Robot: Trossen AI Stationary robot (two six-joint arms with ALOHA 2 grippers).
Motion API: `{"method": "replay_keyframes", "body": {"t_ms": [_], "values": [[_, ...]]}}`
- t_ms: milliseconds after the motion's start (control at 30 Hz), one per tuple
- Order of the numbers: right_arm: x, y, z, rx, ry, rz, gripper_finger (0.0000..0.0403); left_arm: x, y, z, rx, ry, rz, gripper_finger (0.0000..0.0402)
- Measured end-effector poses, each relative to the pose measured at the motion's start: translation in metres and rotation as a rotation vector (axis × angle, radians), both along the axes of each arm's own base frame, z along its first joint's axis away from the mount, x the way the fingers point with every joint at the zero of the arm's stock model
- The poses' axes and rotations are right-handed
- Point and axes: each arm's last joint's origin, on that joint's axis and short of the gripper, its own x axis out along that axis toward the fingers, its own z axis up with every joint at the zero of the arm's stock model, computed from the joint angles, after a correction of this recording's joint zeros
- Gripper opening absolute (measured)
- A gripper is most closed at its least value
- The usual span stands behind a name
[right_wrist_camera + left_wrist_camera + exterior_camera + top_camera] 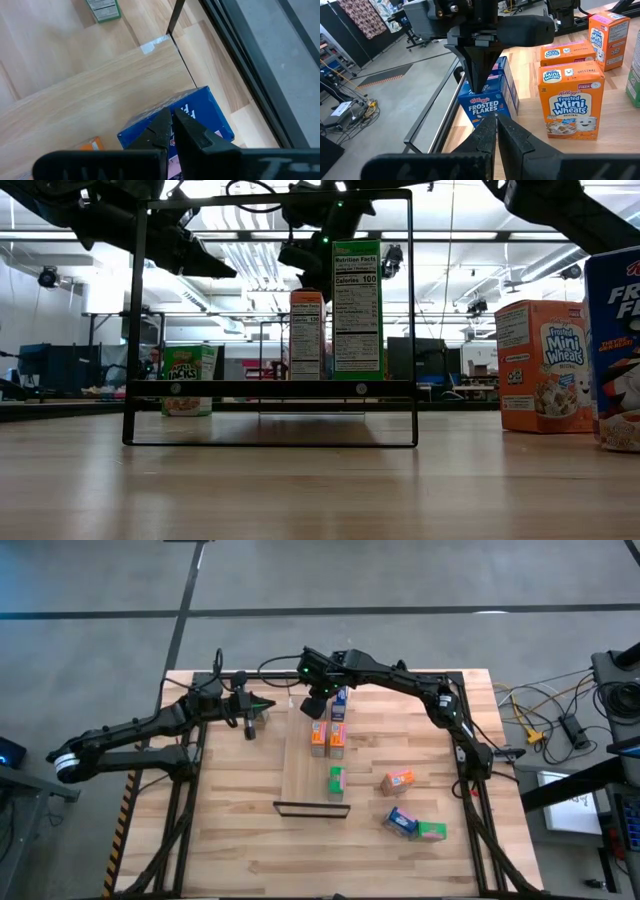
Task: Stack cereal on shelf
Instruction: Put the top blue cereal box on the shelf aligned with the other blue cereal box, then put the orange cereal box on the shelf aligned with the other orange cereal boxes
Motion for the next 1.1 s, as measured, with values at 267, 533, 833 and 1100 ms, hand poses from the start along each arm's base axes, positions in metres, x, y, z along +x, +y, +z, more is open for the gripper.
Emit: {"method": "replay_keyframes", "body": {"t_ms": [267, 533, 833, 1100], "values": [[-0.001, 0.0, 0.003, -0.001, -0.008, 0.001, 0.0012, 0.0, 0.0, 0.0, 0.0, 0.0, 0.0, 0.0], [-0.005, 0.001, 0.014, -0.021, -0.034, -0.005, 0.0012, 0.0, 0.0, 0.0, 0.0, 0.0, 0.0, 0.0], [-0.007, 0.012, 0.028, -0.02, -0.077, -0.005, 0.0012, 0.0, 0.0, 0.0, 0.0, -0.001, 0.0, 0.0], [-0.012, 0.047, 0.051, 0.115, -0.163, 0.029, 0.0012, 0.0, 0.0, 0.0, 0.0, -0.001, 0.0, 0.0]]}}
